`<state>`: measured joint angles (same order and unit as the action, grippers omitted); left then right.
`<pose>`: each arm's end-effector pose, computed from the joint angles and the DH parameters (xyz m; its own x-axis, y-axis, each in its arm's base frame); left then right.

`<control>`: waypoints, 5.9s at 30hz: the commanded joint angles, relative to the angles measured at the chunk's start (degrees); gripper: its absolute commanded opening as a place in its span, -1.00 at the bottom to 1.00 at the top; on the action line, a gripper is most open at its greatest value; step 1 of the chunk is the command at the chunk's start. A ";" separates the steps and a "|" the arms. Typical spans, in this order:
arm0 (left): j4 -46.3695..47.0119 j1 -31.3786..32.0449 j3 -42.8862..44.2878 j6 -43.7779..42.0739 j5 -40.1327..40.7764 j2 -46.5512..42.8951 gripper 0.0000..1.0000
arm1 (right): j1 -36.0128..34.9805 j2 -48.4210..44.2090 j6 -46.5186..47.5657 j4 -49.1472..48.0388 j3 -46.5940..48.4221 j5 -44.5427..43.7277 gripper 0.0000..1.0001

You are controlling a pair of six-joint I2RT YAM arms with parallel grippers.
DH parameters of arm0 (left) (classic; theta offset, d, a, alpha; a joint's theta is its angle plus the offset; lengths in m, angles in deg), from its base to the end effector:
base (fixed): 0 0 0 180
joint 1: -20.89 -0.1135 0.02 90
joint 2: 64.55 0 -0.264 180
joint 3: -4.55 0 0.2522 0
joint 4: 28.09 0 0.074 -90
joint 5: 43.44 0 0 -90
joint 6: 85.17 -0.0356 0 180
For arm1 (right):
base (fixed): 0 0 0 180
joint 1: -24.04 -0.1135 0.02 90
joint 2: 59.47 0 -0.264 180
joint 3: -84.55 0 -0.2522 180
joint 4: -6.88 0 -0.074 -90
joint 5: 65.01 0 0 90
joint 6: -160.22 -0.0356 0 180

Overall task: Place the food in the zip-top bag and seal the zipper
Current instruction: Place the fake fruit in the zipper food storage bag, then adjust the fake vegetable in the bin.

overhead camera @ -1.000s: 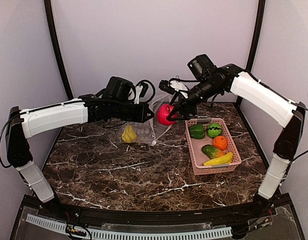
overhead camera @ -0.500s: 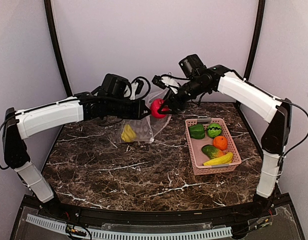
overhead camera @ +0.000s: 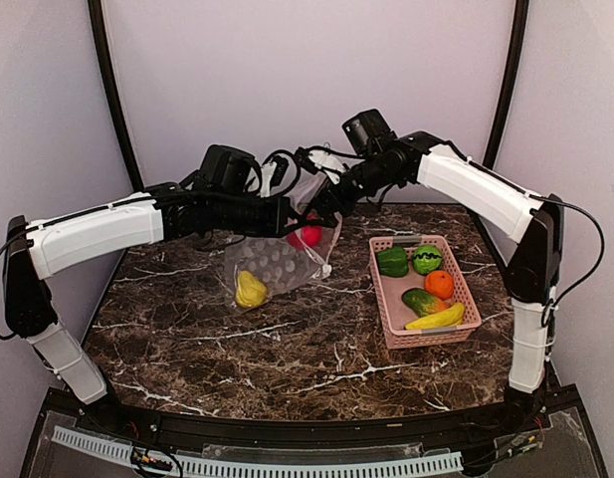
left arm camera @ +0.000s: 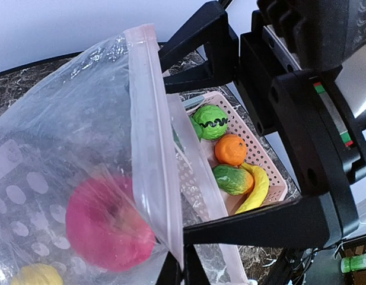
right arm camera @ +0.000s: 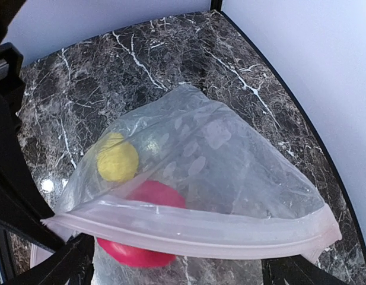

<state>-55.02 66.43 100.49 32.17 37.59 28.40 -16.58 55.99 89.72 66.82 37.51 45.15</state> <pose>0.2658 -0.2788 0.3460 -0.6221 -0.0138 -0.7828 0.5844 0.6572 -0.4760 0.3361 0.3044 0.3552 -0.2144 -0.5967 -0.7733 -0.9291 0.3689 -0.0271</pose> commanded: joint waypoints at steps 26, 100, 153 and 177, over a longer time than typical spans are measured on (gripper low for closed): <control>-14.32 -5.94 3.69 -1.48 0.96 -6.63 -0.98 | 16.49 -33.95 4.89 -3.68 -33.89 10.13 0.86; -25.92 -5.99 -0.69 -13.52 3.00 -13.38 -0.99 | 21.24 -2.60 24.27 -8.25 -31.13 -10.94 0.61; -25.10 -5.99 -5.07 -13.87 2.55 -16.57 -0.99 | 20.88 1.35 24.53 -9.30 -31.75 -10.67 0.97; -22.48 -5.99 -7.09 -13.14 0.45 -16.14 -0.98 | 20.53 -7.27 20.06 -7.97 -35.19 -10.91 0.19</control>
<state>-78.58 60.40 94.45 18.99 39.25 13.47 4.25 50.53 111.47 57.70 1.88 33.63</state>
